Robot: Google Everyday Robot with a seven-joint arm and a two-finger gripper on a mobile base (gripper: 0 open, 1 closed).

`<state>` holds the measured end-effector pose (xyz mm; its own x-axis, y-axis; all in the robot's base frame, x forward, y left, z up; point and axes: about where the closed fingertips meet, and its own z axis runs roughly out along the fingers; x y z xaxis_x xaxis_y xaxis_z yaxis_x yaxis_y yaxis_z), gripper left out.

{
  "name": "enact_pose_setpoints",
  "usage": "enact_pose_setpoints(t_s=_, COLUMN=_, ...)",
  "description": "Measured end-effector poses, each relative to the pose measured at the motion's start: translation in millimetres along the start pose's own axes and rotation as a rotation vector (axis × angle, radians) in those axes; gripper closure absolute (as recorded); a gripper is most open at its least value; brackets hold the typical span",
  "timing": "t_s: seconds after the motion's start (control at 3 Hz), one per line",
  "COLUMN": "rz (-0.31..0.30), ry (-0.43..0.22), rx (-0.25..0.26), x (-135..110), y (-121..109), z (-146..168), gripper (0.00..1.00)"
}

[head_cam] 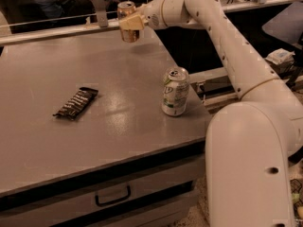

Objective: Move orange can near rxbar chocolate

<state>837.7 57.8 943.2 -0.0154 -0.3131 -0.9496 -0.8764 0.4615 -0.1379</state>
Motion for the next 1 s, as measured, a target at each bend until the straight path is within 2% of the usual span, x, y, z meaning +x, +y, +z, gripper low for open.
enact_pose_setpoints(t_s=1.0, rz=0.004, ry=0.039, rx=-0.056, x=14, y=36, z=3, gripper=1.0)
